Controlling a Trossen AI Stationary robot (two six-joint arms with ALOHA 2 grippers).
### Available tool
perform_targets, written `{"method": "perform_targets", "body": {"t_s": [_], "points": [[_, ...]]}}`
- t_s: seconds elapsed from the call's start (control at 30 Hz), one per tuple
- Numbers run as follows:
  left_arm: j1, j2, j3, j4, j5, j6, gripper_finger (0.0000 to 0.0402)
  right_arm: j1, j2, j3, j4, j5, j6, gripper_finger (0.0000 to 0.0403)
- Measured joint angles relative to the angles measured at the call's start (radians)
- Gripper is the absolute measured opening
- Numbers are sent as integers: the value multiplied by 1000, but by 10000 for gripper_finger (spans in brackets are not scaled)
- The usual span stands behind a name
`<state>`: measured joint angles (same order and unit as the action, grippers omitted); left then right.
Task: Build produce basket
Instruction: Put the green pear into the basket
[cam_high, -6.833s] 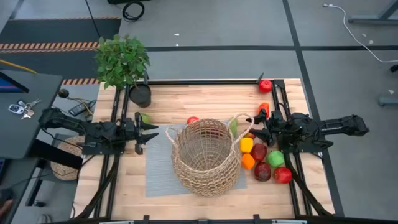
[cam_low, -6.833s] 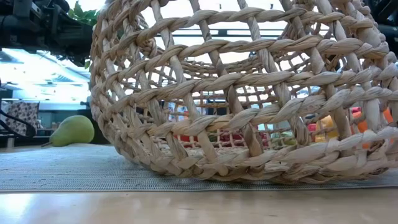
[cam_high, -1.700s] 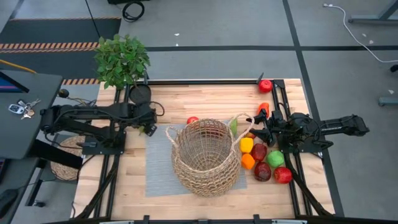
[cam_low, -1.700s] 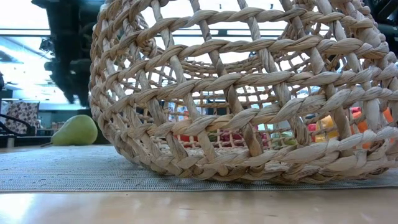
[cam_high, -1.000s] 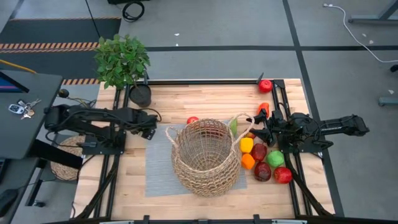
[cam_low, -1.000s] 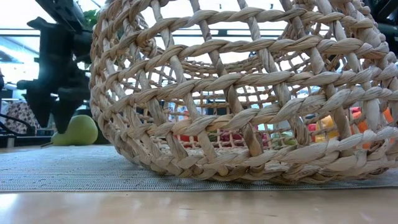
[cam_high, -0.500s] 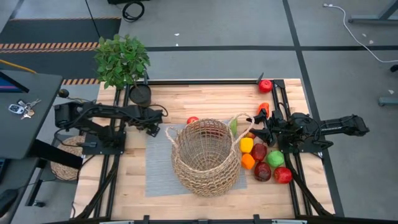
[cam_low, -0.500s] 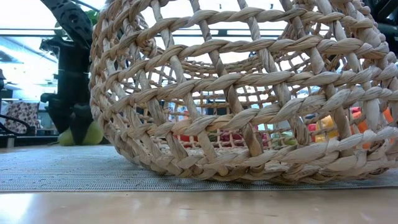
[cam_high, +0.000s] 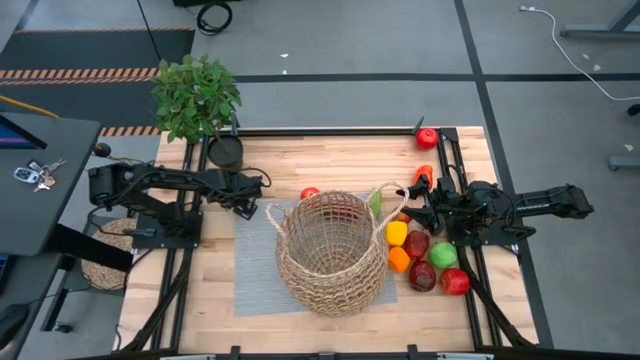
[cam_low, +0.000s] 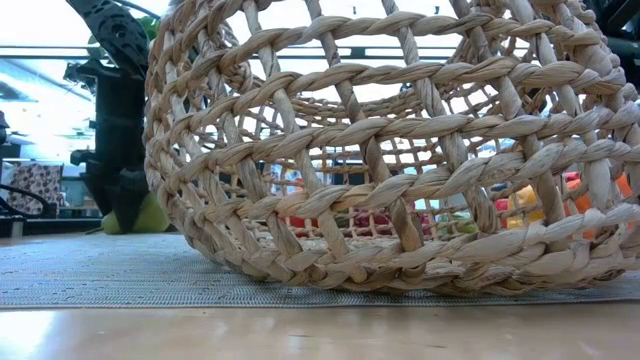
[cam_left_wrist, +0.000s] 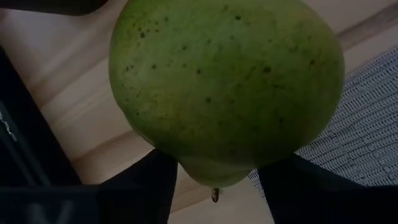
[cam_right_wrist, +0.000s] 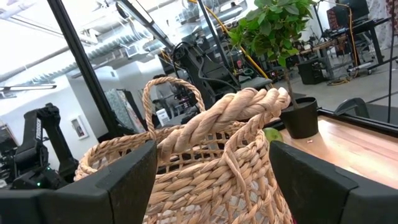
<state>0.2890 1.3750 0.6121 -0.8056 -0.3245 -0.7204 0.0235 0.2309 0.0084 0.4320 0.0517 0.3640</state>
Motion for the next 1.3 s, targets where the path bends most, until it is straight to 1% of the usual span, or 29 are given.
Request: {"method": "perform_targets", "body": {"t_s": [0.07,0.37,0.53,0.7,0.93,1.3], "points": [[0,0,0,0,-1,0,191,0,0,0,0,0,0,312],[-8,-4,0,4,2,0,192,0,0,0,0,0,0,312],[-51,-42,10,0,7,0,188,0,0,0,0,0,0,312],[-95,-98,55,4,4,0,190,0,0,0,0,0,0,312],[-151,-139,180,17,-4,28,191,0,0,0,0,0,0,312],[-202,-139,483,27,-69,179,191,0,0,0,0,0,0,312]]}}
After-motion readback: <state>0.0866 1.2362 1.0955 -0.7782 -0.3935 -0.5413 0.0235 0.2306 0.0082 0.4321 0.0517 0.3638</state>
